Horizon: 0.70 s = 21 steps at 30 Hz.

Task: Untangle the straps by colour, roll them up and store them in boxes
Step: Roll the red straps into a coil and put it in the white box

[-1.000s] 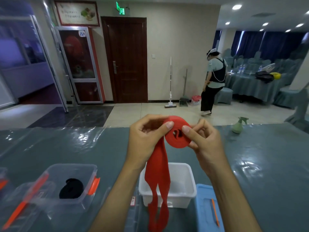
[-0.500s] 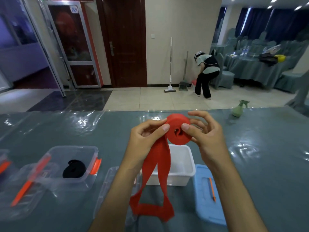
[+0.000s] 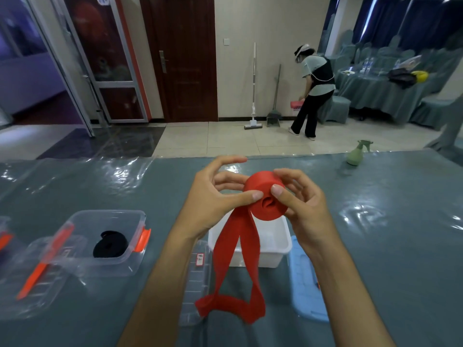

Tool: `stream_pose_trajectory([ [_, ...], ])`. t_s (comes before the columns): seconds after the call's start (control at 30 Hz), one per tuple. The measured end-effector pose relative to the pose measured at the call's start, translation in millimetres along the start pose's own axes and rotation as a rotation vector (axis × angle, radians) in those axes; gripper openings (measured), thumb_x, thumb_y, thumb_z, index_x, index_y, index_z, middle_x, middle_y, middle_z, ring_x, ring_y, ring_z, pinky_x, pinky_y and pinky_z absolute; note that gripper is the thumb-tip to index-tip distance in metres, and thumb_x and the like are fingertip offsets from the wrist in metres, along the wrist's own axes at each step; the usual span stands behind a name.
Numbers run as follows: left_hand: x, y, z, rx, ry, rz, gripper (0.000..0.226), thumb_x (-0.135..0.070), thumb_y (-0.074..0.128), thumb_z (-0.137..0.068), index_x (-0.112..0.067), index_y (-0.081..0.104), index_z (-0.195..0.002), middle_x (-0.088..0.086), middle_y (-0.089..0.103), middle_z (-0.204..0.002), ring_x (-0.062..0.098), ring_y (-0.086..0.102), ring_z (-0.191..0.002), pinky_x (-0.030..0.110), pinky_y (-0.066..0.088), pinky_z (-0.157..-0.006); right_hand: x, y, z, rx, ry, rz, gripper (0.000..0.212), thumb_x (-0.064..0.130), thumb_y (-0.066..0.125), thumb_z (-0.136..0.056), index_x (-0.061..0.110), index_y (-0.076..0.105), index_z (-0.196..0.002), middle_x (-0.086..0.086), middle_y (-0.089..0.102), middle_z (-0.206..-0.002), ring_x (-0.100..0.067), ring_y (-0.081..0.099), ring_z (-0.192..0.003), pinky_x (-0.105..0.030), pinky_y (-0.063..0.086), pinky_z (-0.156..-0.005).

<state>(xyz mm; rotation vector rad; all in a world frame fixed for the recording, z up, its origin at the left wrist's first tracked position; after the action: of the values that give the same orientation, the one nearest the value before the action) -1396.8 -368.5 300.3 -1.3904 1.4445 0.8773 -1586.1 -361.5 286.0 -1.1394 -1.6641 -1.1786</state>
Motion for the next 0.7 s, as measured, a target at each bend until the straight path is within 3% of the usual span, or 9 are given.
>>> stream_pose_trajectory([
  [0.1, -4.8, 5.5, -2.8, -0.079, 0.068, 0.000, 0.061, -0.041, 0.099, -0.069, -0.039, 0.067, -0.121, -0.003, 0.081, -0.105, 0.018, 0.079, -0.100, 0.036, 0.066, -0.084, -1.7, 1.5, -3.9, 0.016, 0.051, -0.041, 0.026, 0.037, 0.091, -0.071, 0.031, 0.075, -0.091, 0.000, 0.078, -0.099, -0.016, 0.075, -0.090, -0.029, 0.060, -0.070],
  [0.23, -0.1, 12.5, -6.8, -0.095, 0.095, 0.042, 0.034, -0.029, 0.096, -0.077, -0.030, 0.081, -0.107, -0.004, 0.082, -0.108, 0.017, 0.078, -0.106, 0.029, 0.061, -0.092, 8.8, -7.7, -12.5, -0.086, -0.036, -0.025, 0.027, 0.031, 0.093, -0.068, 0.030, 0.073, -0.085, 0.000, 0.076, -0.097, -0.016, 0.074, -0.089, -0.028, 0.060, -0.065],
  [0.37, 7.1, 16.0, -7.6, 0.003, 0.037, 0.075, 0.047, -0.021, 0.095, -0.077, -0.030, 0.081, -0.121, -0.005, 0.081, -0.116, 0.016, 0.078, -0.108, 0.025, 0.061, -0.090, -0.3, -12.9, -13.7, -0.142, -0.033, -0.127, 0.020, 0.023, 0.090, -0.076, 0.028, 0.072, -0.086, -0.002, 0.073, -0.101, -0.018, 0.074, -0.091, -0.030, 0.061, -0.066],
  [0.5, 6.1, 9.6, -7.0, -0.126, 0.100, 0.060, 0.042, -0.028, 0.099, -0.072, -0.027, 0.081, -0.110, -0.003, 0.082, -0.108, 0.018, 0.079, -0.101, 0.023, 0.061, -0.085, -5.9, -17.5, -12.6, -0.097, 0.023, -0.123, 0.027, 0.020, 0.093, -0.073, 0.024, 0.067, -0.077, -0.009, 0.078, -0.111, -0.021, 0.077, -0.093, -0.032, 0.063, -0.069],
  [0.57, 8.7, 8.7, -6.3, -0.169, 0.106, 0.068, 0.040, -0.029, 0.098, -0.073, -0.026, 0.080, -0.108, -0.004, 0.082, -0.107, 0.017, 0.079, -0.101, 0.021, 0.060, -0.086, -3.9, -20.5, -11.7, -0.097, 0.033, -0.075, 0.026, 0.023, 0.092, -0.069, 0.027, 0.067, -0.073, -0.009, 0.079, -0.106, -0.020, 0.078, -0.088, -0.030, 0.062, -0.064],
  [0.63, 15.5, 12.4, -5.7, -0.144, 0.074, 0.087, 0.042, -0.031, 0.096, -0.075, -0.025, 0.080, -0.114, -0.003, 0.082, -0.111, 0.017, 0.078, -0.106, 0.022, 0.059, -0.091, -0.9, -24.4, -13.2, -0.107, -0.011, -0.047, 0.022, 0.018, 0.090, -0.071, 0.031, 0.073, -0.080, -0.001, 0.079, -0.099, -0.015, 0.077, -0.086, -0.027, 0.061, -0.062],
  [0.7, 25.0, 15.9, -5.1, -0.099, -0.007, 0.149, 0.053, -0.036, 0.095, -0.074, -0.025, 0.077, -0.123, -0.001, 0.081, -0.116, 0.018, 0.077, -0.112, 0.028, 0.060, -0.096, 2.7, -24.2, -14.4, -0.122, -0.060, -0.008, 0.034, 0.015, 0.092, -0.070, 0.035, 0.077, -0.094, 0.004, 0.078, -0.098, -0.012, 0.076, -0.089, -0.027, 0.062, -0.067],
])
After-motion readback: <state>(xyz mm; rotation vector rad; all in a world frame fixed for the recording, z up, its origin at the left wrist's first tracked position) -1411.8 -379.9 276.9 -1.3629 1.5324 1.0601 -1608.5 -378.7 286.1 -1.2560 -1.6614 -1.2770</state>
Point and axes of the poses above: each hand's wrist, its own z-axis away from the middle knuckle, its own y-axis out of the palm, x = y × z, the point moved 7 cm from there along -z, towards the middle knuckle
